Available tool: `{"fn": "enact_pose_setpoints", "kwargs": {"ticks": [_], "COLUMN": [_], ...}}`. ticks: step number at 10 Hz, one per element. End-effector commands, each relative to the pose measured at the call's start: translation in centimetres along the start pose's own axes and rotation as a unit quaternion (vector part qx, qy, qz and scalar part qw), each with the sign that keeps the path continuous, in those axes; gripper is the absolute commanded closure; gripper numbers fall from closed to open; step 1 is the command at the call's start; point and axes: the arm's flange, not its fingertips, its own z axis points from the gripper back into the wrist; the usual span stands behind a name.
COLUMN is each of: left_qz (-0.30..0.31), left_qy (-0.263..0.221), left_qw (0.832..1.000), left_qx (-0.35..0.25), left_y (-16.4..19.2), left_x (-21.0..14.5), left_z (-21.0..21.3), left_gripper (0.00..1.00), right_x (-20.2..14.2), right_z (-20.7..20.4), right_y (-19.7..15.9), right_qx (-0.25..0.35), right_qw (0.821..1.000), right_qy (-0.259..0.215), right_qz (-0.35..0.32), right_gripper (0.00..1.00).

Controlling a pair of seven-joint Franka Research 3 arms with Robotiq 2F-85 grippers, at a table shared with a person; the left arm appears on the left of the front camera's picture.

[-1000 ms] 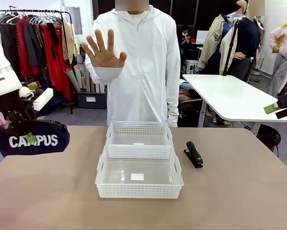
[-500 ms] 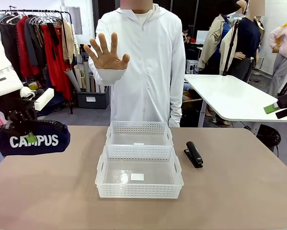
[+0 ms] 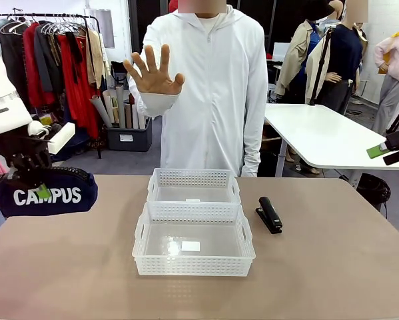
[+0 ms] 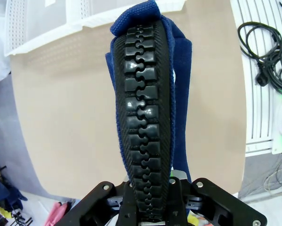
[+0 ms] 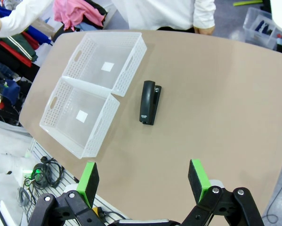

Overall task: Distribute items into two baskets.
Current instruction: Place the picked Pencil pouch into the Organizing basket as instructed by the person.

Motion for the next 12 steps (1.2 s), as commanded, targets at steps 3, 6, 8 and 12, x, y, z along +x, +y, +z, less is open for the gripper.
{"fn": "enact_pose_setpoints", "kwargs": {"ticks": [3, 6, 8, 12], "left_qz": [-0.001, -0.001, -0.001, -0.001], "left_qy": [0.000, 0.000, 0.000, 0.000], "left_qw": [1.000, 1.000, 1.000, 1.000], "left_qx": [0.001, 0.001, 0.001, 0.001], "left_y": [-0.06, -0.06, -0.06, -0.06], "left_x": [-0.08, -0.08, -0.08, -0.08], "left_z": [0.06, 0.06, 0.06, 0.06], "left_gripper": [1.00, 1.00, 1.00, 1.00], "right_x": [0.03, 0.03, 0.03, 0.03], "right_z": [0.00, 0.00, 0.00, 0.00], "right_y": [0.07, 0.07, 0.07, 0.07], "right_qx": [0.004, 0.004, 0.004, 0.004], "right_qw": [1.000, 1.000, 1.000, 1.000], "right_qy": [-0.003, -0.003, -0.003, -0.003], "right_qz": [0.001, 0.001, 0.001, 0.001], "right_gripper": [0.00, 0.00, 0.00, 0.00]}}
